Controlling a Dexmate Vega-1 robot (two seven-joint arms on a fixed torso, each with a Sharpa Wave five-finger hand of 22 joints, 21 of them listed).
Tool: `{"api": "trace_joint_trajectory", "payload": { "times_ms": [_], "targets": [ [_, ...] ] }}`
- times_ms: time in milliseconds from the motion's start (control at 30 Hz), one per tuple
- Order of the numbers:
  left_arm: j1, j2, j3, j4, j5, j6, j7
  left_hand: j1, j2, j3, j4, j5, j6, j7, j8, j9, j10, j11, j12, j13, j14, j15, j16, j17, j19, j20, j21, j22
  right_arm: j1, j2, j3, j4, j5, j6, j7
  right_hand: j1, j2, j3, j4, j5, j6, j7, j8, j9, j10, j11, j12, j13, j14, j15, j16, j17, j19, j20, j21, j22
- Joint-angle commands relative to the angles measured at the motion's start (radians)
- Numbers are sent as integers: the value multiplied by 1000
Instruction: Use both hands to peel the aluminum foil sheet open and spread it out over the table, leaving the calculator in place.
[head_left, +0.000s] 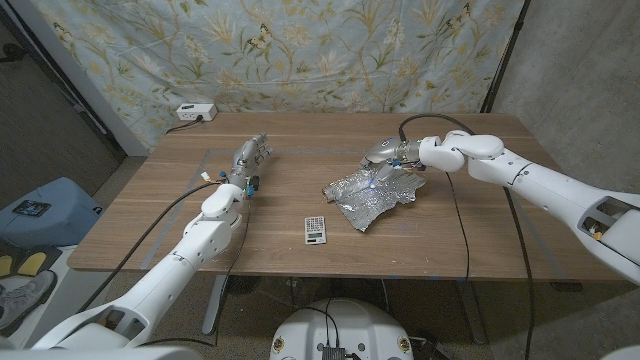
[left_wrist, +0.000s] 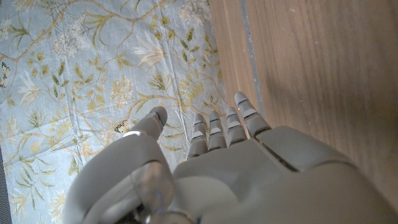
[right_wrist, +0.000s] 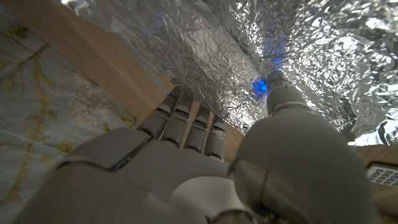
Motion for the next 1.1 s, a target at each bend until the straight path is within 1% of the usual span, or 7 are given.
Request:
{"api": "trace_joint_trajectory", "payload": {
  "times_ms": [33, 267, 367, 633, 800, 900, 1100],
  "targets": [
    [11, -10, 1, -12, 9, -14, 21, 9, -1, 7, 3, 4, 10, 1, 2, 3, 9, -1, 3, 1, 10, 4, 9, 3, 9, -1, -1, 3, -27, -2, 10, -11, -1, -22, -47, 43, 21, 13, -8, 5, 55, -5, 16, 5, 57, -14, 23, 12, 59, -178, 34, 19, 25, -28, 2, 4],
    [22, -9, -1, -28, 10, -12, 34, 8, -1, 7, 5, 4, 11, 0, 2, 3, 9, -2, 3, 1, 11, 3, 10, 3, 10, -1, -2, 3, -47, 1, 12, -19, 1, -41, -67, 79, 27, 13, -15, 3, 83, -9, 18, 5, 95, -20, 41, 21, 96, -183, 57, 35, 39, -34, 3, 4],
    [25, -9, -2, -30, 10, -15, 33, 8, -1, 7, 6, 4, 11, 1, 2, 3, 9, -1, 3, 1, 12, 3, 10, 4, 10, -2, -2, 3, -49, 6, 10, -10, 2, -46, -71, 93, 26, 14, -19, 2, 88, -9, 17, 5, 95, -27, 41, 24, 100, -184, 59, 38, 43, -38, 3, 4],
    [30, -6, -3, -42, 10, -16, 35, 6, -1, 9, 9, 5, 12, 1, 2, 3, 11, -2, 4, 1, 17, 2, 11, 4, 11, -1, -2, 3, -38, 36, -8, 75, 9, -30, -133, 129, 30, 11, -17, -5, 120, -20, 21, 6, 140, -48, 63, 35, 133, -185, 80, 57, 61, -45, 6, 5],
    [37, -2, -6, -51, 11, -11, 42, 5, -2, 10, 10, 5, 14, 1, 2, 4, 13, -5, 5, 1, 21, 1, 12, 4, 12, -1, -2, 3, -21, 47, -23, 130, 11, -5, -177, 162, 33, 7, -15, -14, 173, -36, 34, 7, 181, -69, 83, 47, 172, -186, 99, 74, 85, -53, 10, 6],
    [41, 0, -8, -55, 8, -7, 44, 4, -2, 11, 11, 5, 14, 1, 2, 4, 13, -5, 5, 1, 24, 2, 13, 4, 13, 1, -2, 3, -6, 59, -32, 170, 17, 8, -197, 176, 33, 4, -13, -19, 195, -41, 38, 8, 209, -69, 96, 54, 194, -187, 109, 84, 95, -59, 11, 6],
    [42, 4, -9, -54, 5, -3, 41, 3, -3, 13, 12, 6, 14, 0, 2, 4, 14, -5, 6, 2, 29, 3, 14, 4, 15, 2, -2, 3, 9, 64, -42, 193, 28, 22, -225, 197, 35, -1, -11, -29, 244, -44, 51, 9, 249, -80, 115, 64, 241, -188, 128, 101, 118, -67, 14, 7]
  ]
}}
